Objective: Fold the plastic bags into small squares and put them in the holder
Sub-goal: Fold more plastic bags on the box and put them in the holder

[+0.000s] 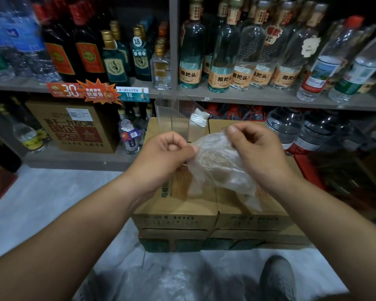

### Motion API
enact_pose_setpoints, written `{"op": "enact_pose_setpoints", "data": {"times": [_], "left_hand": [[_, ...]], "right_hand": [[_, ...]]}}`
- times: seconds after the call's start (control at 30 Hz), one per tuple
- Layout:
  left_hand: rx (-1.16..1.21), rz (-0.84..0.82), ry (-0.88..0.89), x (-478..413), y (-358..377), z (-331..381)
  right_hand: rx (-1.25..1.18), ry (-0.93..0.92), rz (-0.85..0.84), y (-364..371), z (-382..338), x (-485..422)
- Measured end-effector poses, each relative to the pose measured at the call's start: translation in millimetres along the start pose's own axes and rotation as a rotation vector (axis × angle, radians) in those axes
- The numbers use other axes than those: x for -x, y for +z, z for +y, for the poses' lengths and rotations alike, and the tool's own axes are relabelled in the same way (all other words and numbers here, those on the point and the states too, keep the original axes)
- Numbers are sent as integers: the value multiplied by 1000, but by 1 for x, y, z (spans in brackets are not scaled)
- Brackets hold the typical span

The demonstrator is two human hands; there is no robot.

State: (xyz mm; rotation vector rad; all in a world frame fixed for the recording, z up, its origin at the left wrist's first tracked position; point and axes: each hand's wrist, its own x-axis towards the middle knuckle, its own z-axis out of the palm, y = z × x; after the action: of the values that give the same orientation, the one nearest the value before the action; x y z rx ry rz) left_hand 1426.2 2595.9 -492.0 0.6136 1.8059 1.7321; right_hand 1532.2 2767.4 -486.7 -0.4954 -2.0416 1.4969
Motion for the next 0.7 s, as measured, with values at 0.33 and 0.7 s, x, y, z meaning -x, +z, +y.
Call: {"op": "enact_pose_setpoints", "data": {"times": [0.33, 0.7], "left_hand": [[-33, -158, -103, 1, 10, -4], [-134, -146, -131, -9, 1, -4]], "right_hand": [[162, -124, -145, 0, 9, -1], [309, -219, -140, -15, 13, -12]]}}
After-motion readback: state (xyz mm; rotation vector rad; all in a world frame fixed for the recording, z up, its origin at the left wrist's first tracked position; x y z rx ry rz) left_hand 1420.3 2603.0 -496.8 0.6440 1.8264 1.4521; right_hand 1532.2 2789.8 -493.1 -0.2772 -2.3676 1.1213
